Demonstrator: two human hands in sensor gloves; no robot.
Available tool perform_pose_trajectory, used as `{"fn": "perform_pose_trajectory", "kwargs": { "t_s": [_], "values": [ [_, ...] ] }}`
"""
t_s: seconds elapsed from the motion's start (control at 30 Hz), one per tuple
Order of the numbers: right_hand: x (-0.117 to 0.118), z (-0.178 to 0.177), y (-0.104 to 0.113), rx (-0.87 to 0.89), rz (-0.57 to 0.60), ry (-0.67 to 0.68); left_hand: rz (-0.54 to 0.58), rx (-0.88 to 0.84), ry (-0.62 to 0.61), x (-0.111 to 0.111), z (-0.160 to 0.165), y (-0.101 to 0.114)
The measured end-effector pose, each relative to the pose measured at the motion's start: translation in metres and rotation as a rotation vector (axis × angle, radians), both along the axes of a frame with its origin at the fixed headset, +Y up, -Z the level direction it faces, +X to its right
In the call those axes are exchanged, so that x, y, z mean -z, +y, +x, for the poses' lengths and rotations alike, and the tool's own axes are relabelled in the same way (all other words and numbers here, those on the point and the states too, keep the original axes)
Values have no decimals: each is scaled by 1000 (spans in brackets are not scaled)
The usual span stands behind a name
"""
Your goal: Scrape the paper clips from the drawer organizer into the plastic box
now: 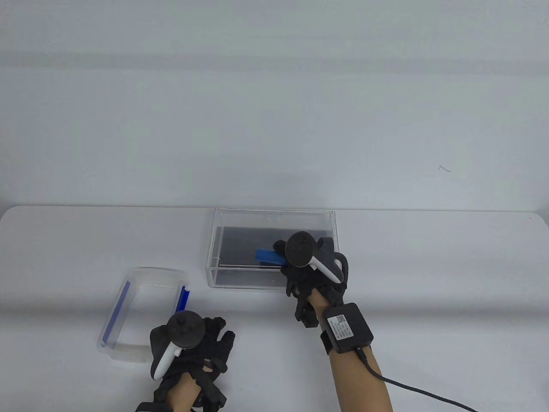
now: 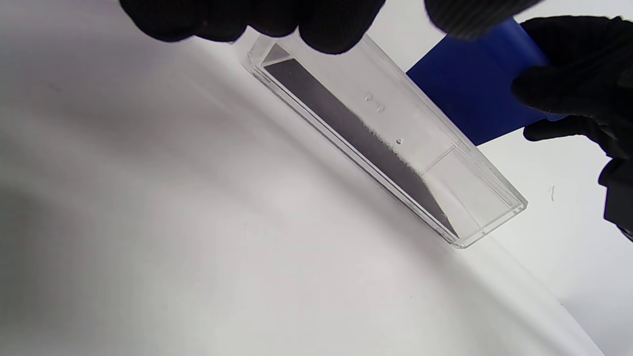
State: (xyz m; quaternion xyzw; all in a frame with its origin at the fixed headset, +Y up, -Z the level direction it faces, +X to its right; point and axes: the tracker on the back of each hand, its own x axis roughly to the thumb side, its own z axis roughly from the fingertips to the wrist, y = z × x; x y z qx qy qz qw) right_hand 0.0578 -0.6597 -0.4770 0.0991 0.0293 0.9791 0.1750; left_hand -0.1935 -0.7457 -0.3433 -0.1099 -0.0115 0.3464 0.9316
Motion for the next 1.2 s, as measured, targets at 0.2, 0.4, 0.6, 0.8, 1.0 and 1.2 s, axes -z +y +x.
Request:
{"fn": "perform_pose_trajectory", "kwargs": {
  "t_s": [0.2,0.4,0.6,0.8,1.0,1.2],
  "values": [
    [-16,8,8,125,100,-44,1,-8,-11,1,2,-1],
    [-51,42,18,316,135,-166,21,-92,-3,2,3,-2],
    [-86,88,6,418,123,-330,34,-99,-6,2,4,-4],
    [-122,124,-21,537,40,-463,55,-83,-17,2,5,-4],
    [-145,148,-56,575,-27,-508,112,-136,-23,2,6,-2],
    [-153,159,-77,657,-79,-520,165,-144,-5,1,1,1]
  ]
}}
